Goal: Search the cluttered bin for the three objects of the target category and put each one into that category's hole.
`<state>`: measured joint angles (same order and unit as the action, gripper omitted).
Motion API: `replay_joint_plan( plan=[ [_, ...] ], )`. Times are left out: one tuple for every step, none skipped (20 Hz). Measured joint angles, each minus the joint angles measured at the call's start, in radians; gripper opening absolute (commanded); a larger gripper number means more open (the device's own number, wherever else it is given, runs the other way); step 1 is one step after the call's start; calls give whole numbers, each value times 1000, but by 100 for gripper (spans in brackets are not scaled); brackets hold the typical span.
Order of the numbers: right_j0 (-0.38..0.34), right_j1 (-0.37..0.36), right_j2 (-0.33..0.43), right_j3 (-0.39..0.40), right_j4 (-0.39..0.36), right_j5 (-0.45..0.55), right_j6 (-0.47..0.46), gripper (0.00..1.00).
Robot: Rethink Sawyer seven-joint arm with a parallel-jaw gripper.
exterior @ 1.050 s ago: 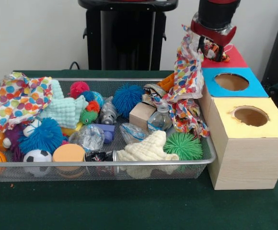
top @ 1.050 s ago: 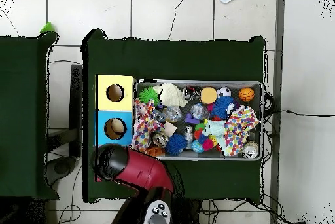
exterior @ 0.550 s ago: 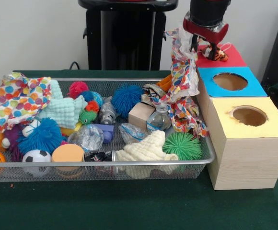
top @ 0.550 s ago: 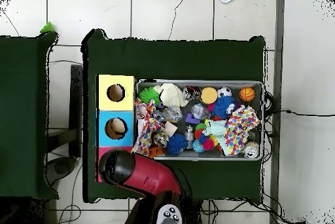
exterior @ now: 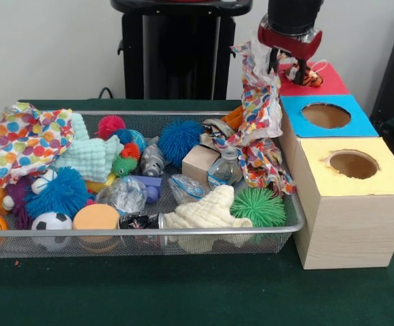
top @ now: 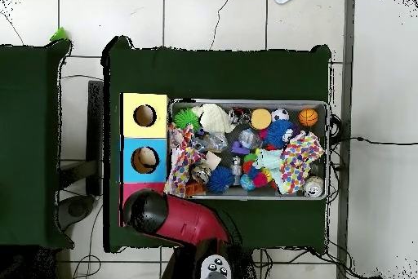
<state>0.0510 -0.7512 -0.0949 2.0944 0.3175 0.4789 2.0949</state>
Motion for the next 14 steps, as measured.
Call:
replay_joint_plan(
  plan=[
    [-2, -2, 2, 3, -1, -3, 0, 100],
    [-5, -4, 5, 7, -1, -8, 0, 100],
    [-14, -9, 14, 16, -1, -15, 0, 100],
    [-20, -13, 20, 21, -1, -20, 0, 100],
    [-41, -23, 37, 37, -1, -31, 0, 100],
    [-55, -30, 48, 48, -1, -37, 0, 100],
    [-65, -35, 56, 56, -1, -41, 0, 100],
    [-100, -53, 81, 84, -1, -55, 0, 100],
    [-110, -57, 86, 92, -1, -59, 0, 100],
    [-132, -67, 94, 110, -1, -70, 0, 100],
    [-142, -71, 96, 117, -1, -75, 0, 100],
    [-164, -80, 101, 133, 0, -90, 0, 100],
    [-181, -86, 106, 145, 2, -103, 0, 100],
    [-201, -93, 117, 160, 10, -120, 0, 100]
  ],
)
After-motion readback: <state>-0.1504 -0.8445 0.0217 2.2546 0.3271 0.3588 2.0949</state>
